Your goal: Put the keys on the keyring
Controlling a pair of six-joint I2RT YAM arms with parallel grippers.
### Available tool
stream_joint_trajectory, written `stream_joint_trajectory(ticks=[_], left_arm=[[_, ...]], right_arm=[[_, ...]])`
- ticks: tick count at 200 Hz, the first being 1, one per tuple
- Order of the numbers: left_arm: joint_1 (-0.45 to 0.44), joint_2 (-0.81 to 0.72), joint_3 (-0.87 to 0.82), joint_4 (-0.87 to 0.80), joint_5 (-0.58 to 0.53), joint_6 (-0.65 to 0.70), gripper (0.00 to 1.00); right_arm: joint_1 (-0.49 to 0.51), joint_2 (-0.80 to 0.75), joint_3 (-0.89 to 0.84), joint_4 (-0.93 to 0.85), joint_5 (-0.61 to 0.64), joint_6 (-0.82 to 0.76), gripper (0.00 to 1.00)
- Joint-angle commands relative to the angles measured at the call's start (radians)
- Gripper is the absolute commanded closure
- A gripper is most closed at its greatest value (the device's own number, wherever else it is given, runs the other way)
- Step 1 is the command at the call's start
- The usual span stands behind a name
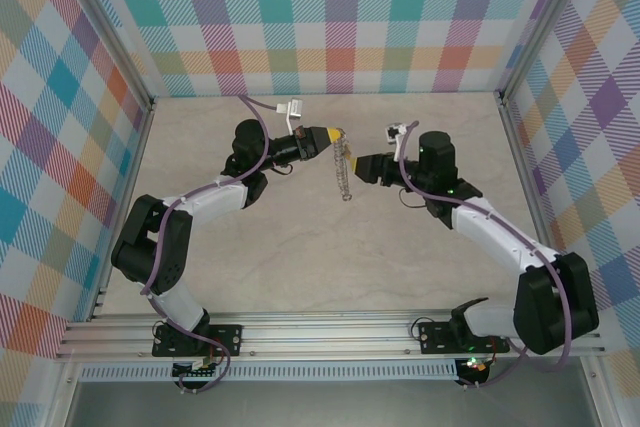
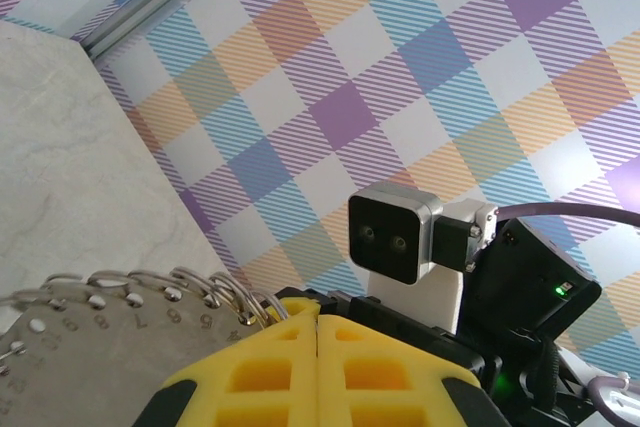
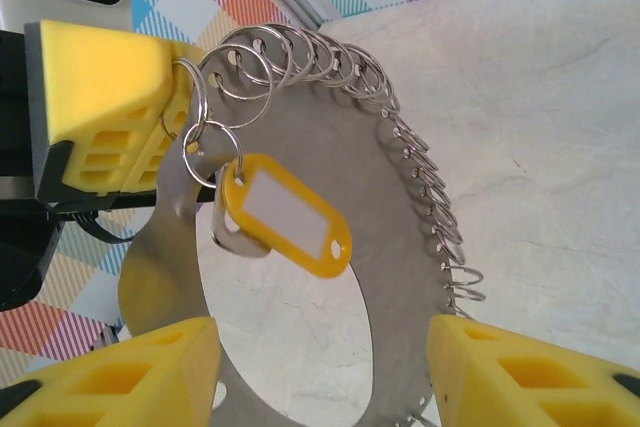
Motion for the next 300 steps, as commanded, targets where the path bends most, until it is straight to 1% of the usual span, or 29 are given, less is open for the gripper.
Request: stream_joint_trajectory(ticks=[1, 28, 56, 79, 98, 112, 135, 150, 168, 216, 300], left_arm=[[-0.005, -0.007, 0.01, 0.065, 0.011, -0.011, 1.0], [-0.005, -0.005, 0.011, 0.07, 0.015, -0.013, 1.0], [-0.005, -0.003, 0.011, 0.073, 0.017, -0.015, 1.0], [-0.005, -0.003, 0.011, 0.073, 0.018, -0.017, 1.0], [-0.005, -0.003, 0.011, 0.073, 0.02, -0.014, 1.0], [-0.005, 0.0, 0.012, 0.073, 0.02, -0.016, 1.0], [-0.006, 0.004, 0.014, 0.073, 0.018, -0.018, 1.0], [-0.005, 0.006, 0.014, 0.074, 0.017, -0.02, 1.0], [-0.006, 0.005, 0.013, 0.075, 0.011, -0.02, 1.0], [-0.006, 0.004, 0.008, 0.091, -0.001, -0.029, 1.0], [-0.005, 0.015, 0.005, 0.111, -0.001, -0.043, 1.0]], right_arm=[[0.017, 0.021, 0.047, 0.018, 0.015, -0.03, 0.43], [0.025, 0.053, 0.073, 0.034, 0.017, -0.027, 0.43], [0.028, 0.091, 0.1, 0.049, 0.018, -0.022, 0.46], [0.028, 0.109, 0.115, 0.049, 0.008, -0.022, 0.57], [0.028, 0.115, 0.122, 0.05, -0.02, -0.026, 0.71], [0.028, 0.114, 0.112, 0.072, -0.059, -0.027, 0.79], [0.028, 0.109, 0.108, 0.072, -0.104, -0.03, 0.88], [0.03, 0.101, 0.111, 0.042, -0.105, -0.04, 0.92], [0.03, 0.089, 0.11, 0.012, -0.103, -0.052, 1.0], [0.033, 0.087, 0.118, -0.026, -0.126, -0.046, 1.0], [0.088, 0.141, 0.183, -0.03, -0.158, -0.04, 1.0]])
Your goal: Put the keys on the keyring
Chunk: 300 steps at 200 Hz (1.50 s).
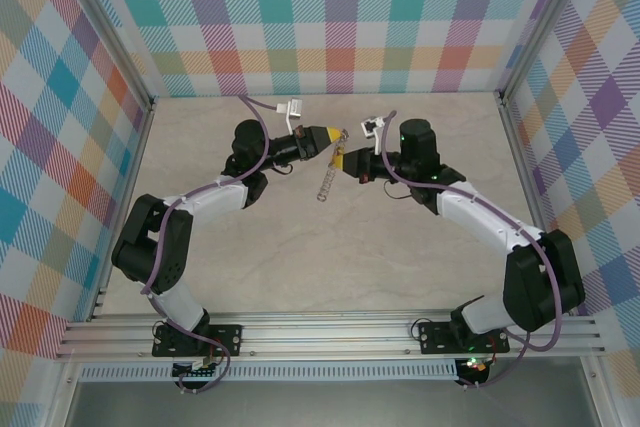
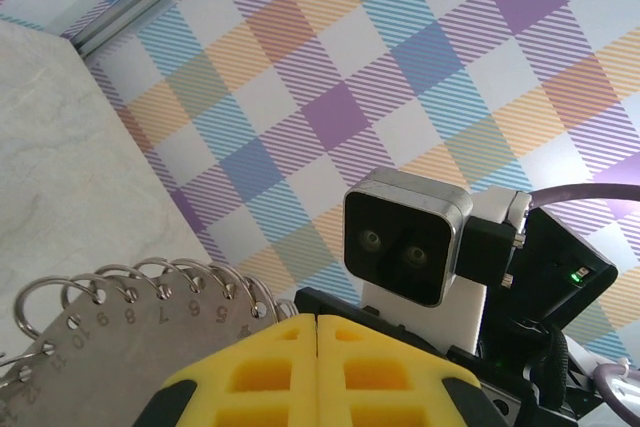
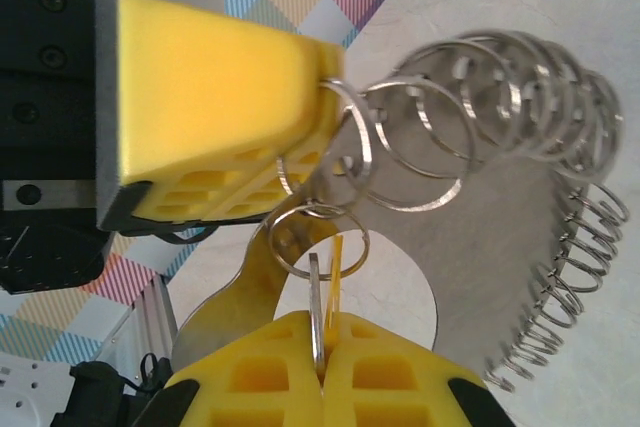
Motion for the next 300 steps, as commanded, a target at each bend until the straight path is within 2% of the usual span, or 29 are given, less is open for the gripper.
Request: stream_joint_trajectory(ticks=[1, 57, 113, 127, 142, 191, 214, 253, 300], left_arm=[[-0.005, 0.011, 0.005, 0.082, -0.008, -0.016, 1.0], [-0.008, 0.018, 0.009, 0.088, -0.002, -0.024, 1.0], [-0.007, 0.01, 0.002, 0.092, -0.003, -0.024, 1.0], [-0.007, 0.009, 0.0, 0.096, -0.002, -0.028, 1.0], [-0.006, 0.008, -0.002, 0.1, 0.001, -0.029, 1.0], [-0.007, -0.008, -0.004, 0.118, 0.017, -0.029, 1.0], [-0.007, -0.01, -0.007, 0.133, 0.02, -0.03, 1.0], [-0.007, 0.013, -0.001, 0.181, 0.021, -0.061, 1.0], [-0.007, 0.013, -0.002, 0.192, 0.025, -0.066, 1.0]], right_arm=[[0.022, 0.023, 0.046, -0.001, -0.048, -0.014, 1.0], [0.029, 0.099, 0.111, -0.026, -0.099, -0.008, 1.0], [0.026, 0.053, 0.055, -0.043, -0.078, -0.005, 1.0], [0.023, 0.029, 0.038, -0.057, -0.077, -0.006, 0.9], [0.013, -0.013, 0.018, -0.09, -0.072, -0.018, 0.73], [-0.132, -0.239, -0.024, -0.112, -0.108, 0.037, 0.6], [-0.145, -0.25, 0.015, -0.089, -0.109, 0.084, 0.59], [-0.144, -0.205, 0.005, 0.087, -0.073, 0.228, 0.6], [-0.144, -0.11, -0.029, 0.283, -0.091, 0.367, 0.64]])
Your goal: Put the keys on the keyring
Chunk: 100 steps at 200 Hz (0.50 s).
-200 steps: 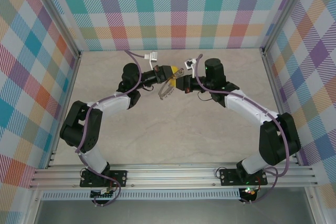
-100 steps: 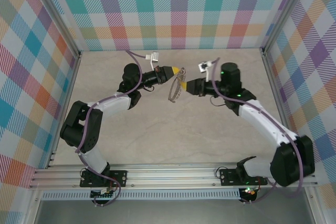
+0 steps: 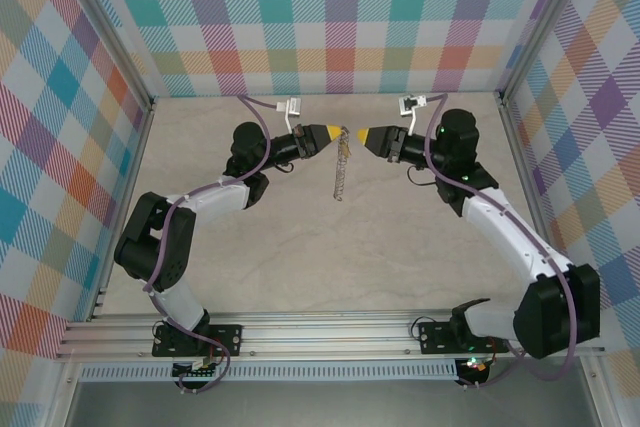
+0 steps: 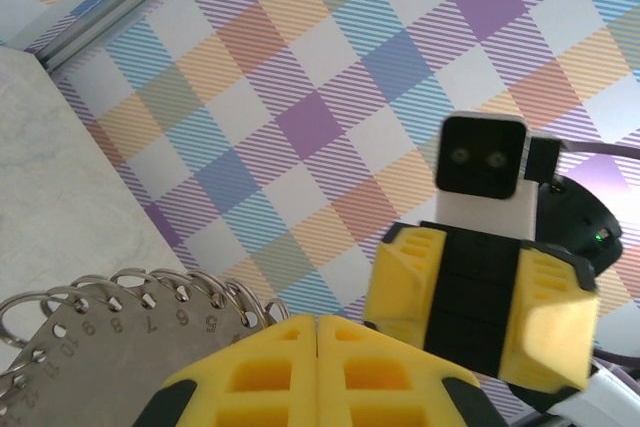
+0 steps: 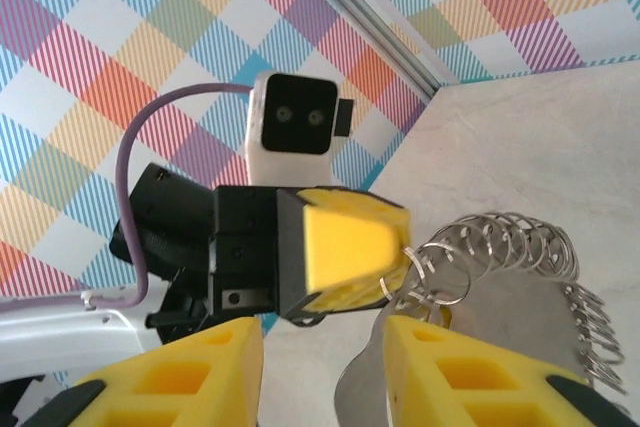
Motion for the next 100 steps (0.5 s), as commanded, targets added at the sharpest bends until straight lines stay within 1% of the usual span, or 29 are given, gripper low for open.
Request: stream_joint_trajectory(ticks=[1, 24, 51, 100], left_arm=[[-0.005, -0.006, 0.002, 0.086, 0.016, -0.014, 1.0], [-0.005, -0.003, 0.004, 0.089, 0.017, -0.014, 1.0], [-0.007, -0.002, 0.006, 0.095, 0.019, -0.019, 1.0], [-0.008, 0.001, 0.008, 0.104, 0.026, -0.022, 1.0]], right_arm=[[0.006, 0.035, -0.023, 0.158, -0.012, 0.102, 0.64], [0.007, 0.074, -0.027, 0.211, -0.022, 0.131, 0.68], [0.012, 0.109, -0.021, 0.227, -0.027, 0.136, 0.72], [0.023, 0.16, -0.004, 0.253, -0.046, 0.145, 0.75]])
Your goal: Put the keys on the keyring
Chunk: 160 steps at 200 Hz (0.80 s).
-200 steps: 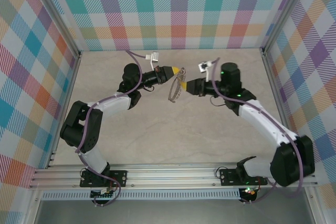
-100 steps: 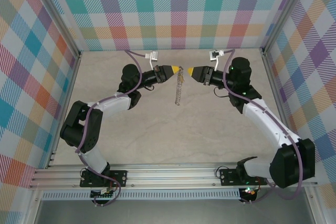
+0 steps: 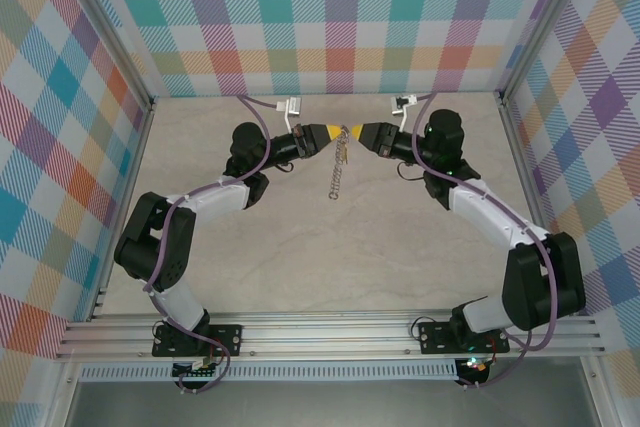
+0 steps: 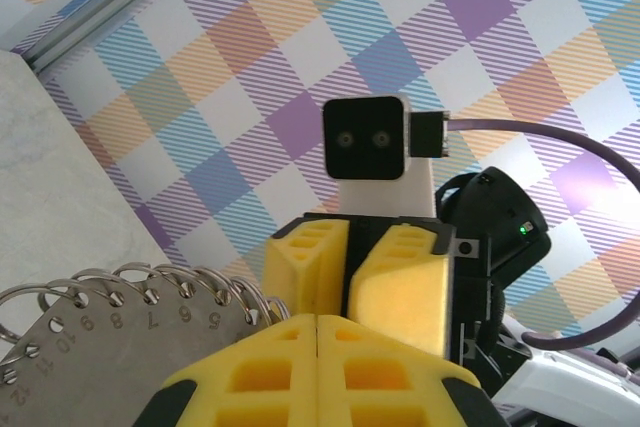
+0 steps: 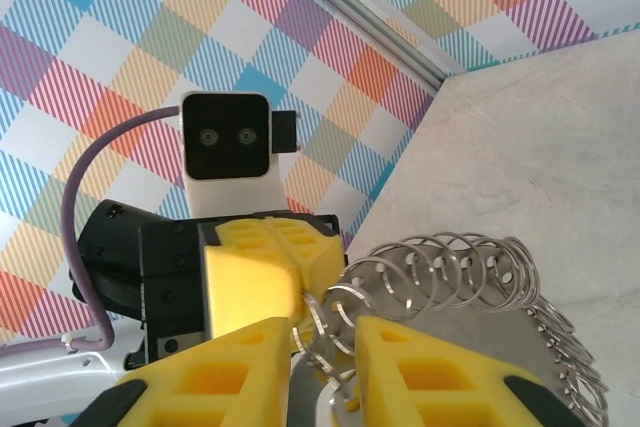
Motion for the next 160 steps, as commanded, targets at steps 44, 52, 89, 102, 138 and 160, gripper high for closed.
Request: stream_joint_trajectory(ticks=[44, 52, 89, 102, 138, 160], left_arm=[[-0.008, 0.004, 0.008, 0.083, 0.02, -0.007, 1.0], [-0.008, 0.004, 0.01, 0.083, 0.021, -0.007, 1.0], [-0.009, 0.006, 0.01, 0.083, 0.02, -0.008, 1.0], [-0.01, 0.007, 0.011, 0.083, 0.02, -0.008, 1.0], [-0.01, 0.006, 0.008, 0.082, 0.018, -0.008, 1.0], [-0.009, 0.004, 0.008, 0.08, 0.015, -0.008, 1.0]], right_arm=[[0.042, 0.054, 0.038, 0.075, -0.059, 0.007, 0.77], [0.048, 0.056, 0.04, 0.074, -0.06, 0.003, 0.77], [0.059, 0.057, 0.041, 0.071, -0.057, -0.007, 0.78], [0.059, 0.058, 0.039, 0.074, -0.058, -0.005, 0.8], [0.059, 0.038, 0.031, 0.067, -0.04, -0.013, 0.79], [0.059, 0.035, 0.033, 0.059, -0.04, -0.015, 0.89]])
